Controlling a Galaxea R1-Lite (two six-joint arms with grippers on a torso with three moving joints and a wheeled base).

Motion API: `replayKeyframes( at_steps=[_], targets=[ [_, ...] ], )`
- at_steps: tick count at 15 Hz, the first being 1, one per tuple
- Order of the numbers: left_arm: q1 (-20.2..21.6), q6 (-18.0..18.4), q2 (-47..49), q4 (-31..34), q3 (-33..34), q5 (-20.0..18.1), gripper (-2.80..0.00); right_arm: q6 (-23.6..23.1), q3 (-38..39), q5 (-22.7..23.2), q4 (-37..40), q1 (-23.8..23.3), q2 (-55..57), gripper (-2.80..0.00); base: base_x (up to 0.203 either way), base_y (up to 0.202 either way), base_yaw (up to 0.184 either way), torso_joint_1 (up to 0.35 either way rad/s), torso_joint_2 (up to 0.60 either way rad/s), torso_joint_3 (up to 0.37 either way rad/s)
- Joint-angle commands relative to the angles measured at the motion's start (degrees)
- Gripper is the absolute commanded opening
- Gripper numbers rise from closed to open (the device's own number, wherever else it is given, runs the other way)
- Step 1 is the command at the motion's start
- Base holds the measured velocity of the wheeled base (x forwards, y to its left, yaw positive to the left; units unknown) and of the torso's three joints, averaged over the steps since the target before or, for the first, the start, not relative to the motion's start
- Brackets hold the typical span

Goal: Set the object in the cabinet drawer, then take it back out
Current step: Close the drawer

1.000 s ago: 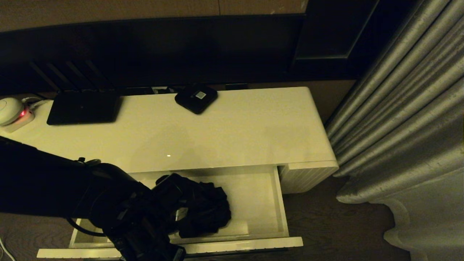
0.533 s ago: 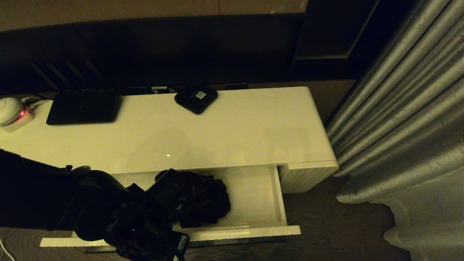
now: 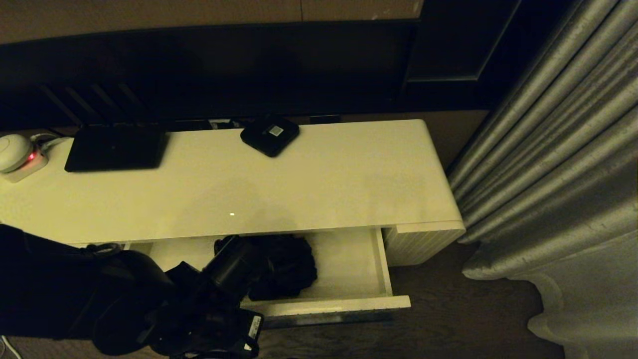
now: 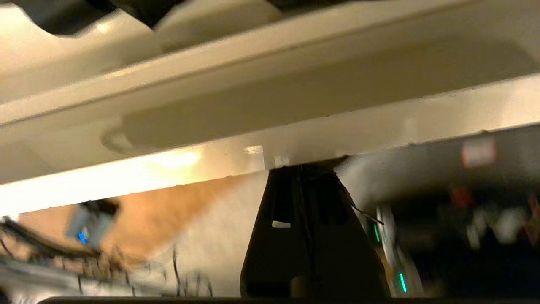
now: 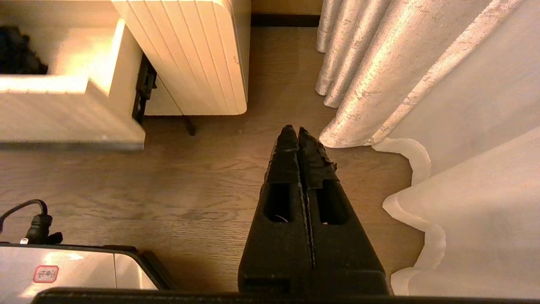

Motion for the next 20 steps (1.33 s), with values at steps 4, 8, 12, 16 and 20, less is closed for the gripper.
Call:
replayKeyframes(
  at_steps=[4, 8, 12, 16, 20],
  targets=[
    [-0.66, -0.13, 0.28, -7.04, 3.54, 3.45, -2.80, 0.02, 0.00, 0.02, 0.04, 0.02, 0.06, -2.80, 0.000, 0.000, 0.000, 0.000, 0.00, 0.000],
    [-1.61, -0.20, 0.52, -17.16, 7.68, 10.39, -2.80, 0.02, 0.00, 0.02, 0.04, 0.02, 0.06, -2.80, 0.000, 0.000, 0.000, 0.000, 0.00, 0.000],
    [-1.89, -0.99, 3.20, -27.34, 11.58, 14.69, -2.80, 0.02, 0.00, 0.02, -0.04, 0.02, 0.06, -2.80, 0.000, 0.000, 0.000, 0.000, 0.00, 0.000],
    [-2.44, -1.14, 2.66, -28.59, 11.29, 19.26, -2.80, 0.02, 0.00, 0.02, -0.04, 0.02, 0.06, -2.80, 0.000, 0.000, 0.000, 0.000, 0.00, 0.000],
    [-2.44, -0.54, 4.53, -38.89, 13.46, 20.04, -2.80, 0.02, 0.00, 0.02, -0.04, 0.02, 0.06, -2.80, 0.000, 0.000, 0.000, 0.000, 0.00, 0.000]
  ],
)
